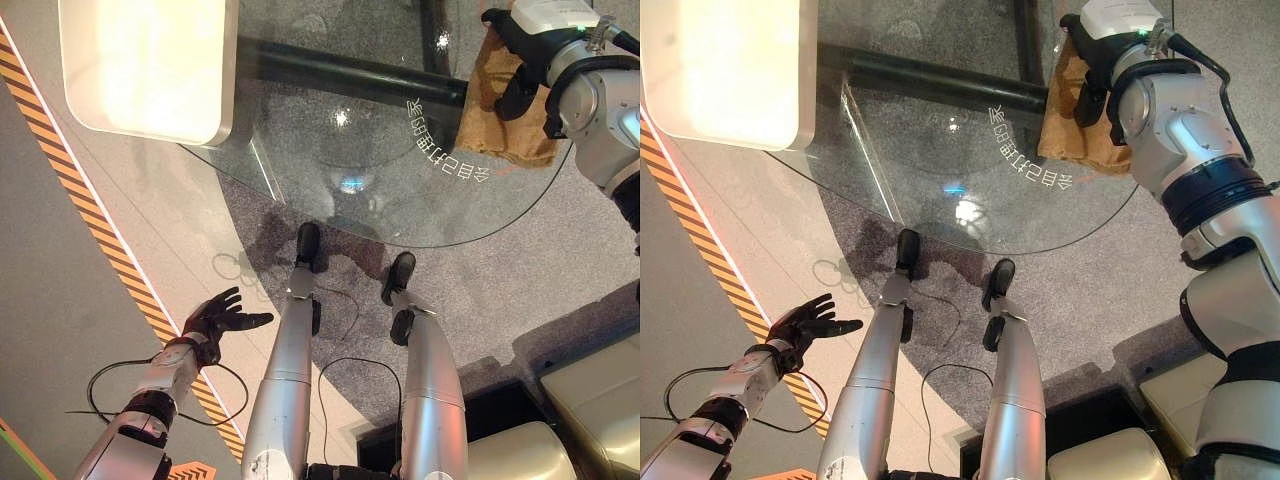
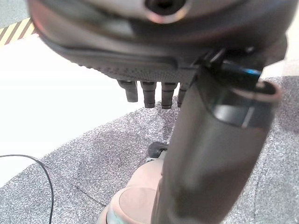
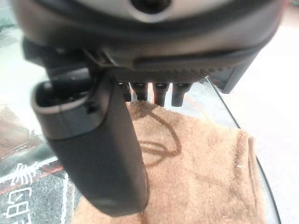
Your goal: Wipe the table with a cloth and put it in the basket.
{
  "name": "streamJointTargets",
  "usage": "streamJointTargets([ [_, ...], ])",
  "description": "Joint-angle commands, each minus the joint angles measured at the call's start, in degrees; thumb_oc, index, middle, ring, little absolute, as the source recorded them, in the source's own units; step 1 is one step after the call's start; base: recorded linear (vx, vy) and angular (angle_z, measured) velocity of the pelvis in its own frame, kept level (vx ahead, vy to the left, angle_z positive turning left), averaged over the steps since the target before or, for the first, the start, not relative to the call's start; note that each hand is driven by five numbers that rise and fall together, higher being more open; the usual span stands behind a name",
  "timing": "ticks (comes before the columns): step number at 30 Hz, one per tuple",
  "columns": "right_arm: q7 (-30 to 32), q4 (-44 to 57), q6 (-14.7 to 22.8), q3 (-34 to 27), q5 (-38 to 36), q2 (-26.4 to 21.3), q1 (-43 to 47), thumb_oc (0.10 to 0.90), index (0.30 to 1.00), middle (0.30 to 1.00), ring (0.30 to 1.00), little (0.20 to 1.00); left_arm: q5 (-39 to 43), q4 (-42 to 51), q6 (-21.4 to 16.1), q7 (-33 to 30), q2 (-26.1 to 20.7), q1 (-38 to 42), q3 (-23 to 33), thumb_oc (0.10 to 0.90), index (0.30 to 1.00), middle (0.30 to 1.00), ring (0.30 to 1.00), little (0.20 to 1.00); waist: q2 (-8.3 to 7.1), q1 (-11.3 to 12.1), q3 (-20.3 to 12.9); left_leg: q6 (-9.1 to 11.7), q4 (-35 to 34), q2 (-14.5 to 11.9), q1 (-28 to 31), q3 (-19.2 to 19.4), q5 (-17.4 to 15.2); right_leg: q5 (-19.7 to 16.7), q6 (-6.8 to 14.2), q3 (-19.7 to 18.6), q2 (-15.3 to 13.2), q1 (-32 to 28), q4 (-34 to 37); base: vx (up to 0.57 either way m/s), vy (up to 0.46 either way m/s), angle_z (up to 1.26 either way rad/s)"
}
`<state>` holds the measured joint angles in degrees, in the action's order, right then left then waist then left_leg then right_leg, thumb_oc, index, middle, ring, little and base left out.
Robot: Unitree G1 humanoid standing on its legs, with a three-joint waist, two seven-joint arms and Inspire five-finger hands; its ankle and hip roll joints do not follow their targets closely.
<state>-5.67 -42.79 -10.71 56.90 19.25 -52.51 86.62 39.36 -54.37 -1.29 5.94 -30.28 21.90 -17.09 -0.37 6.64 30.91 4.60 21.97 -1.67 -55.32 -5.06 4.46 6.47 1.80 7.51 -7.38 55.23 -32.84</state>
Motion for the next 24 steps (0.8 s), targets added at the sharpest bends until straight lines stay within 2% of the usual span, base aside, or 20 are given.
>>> streamJointTargets([
  [1,-0.3,4.3,-0.2,2.8,3.5,-8.7,3.8,0.8,0.9,0.9,0.9,0.9,-2.0,0.1,0.6,0.6,-2.4,-7.0,2.4,0.8,0.9,0.9,0.9,0.9,-0.51,0.8,-1.1,-2.9,2.6,3.4,1.0,-1.7,-4.0,-4.2,-0.3,2.1,3.0,-2.1,5.4,0.0,0.0,0.0],
  [24,0.6,2.7,-0.8,2.7,4.2,-7.3,3.7,0.8,0.9,0.9,0.9,0.9,-1.6,0.3,0.5,0.8,-2.1,-6.8,1.5,0.8,0.9,0.9,0.9,0.9,0.31,1.2,-1.1,-2.8,1.0,3.7,1.4,-2.1,-2.9,-4.7,-0.3,2.4,2.9,-2.1,6.9,0.0,0.0,0.0],
])
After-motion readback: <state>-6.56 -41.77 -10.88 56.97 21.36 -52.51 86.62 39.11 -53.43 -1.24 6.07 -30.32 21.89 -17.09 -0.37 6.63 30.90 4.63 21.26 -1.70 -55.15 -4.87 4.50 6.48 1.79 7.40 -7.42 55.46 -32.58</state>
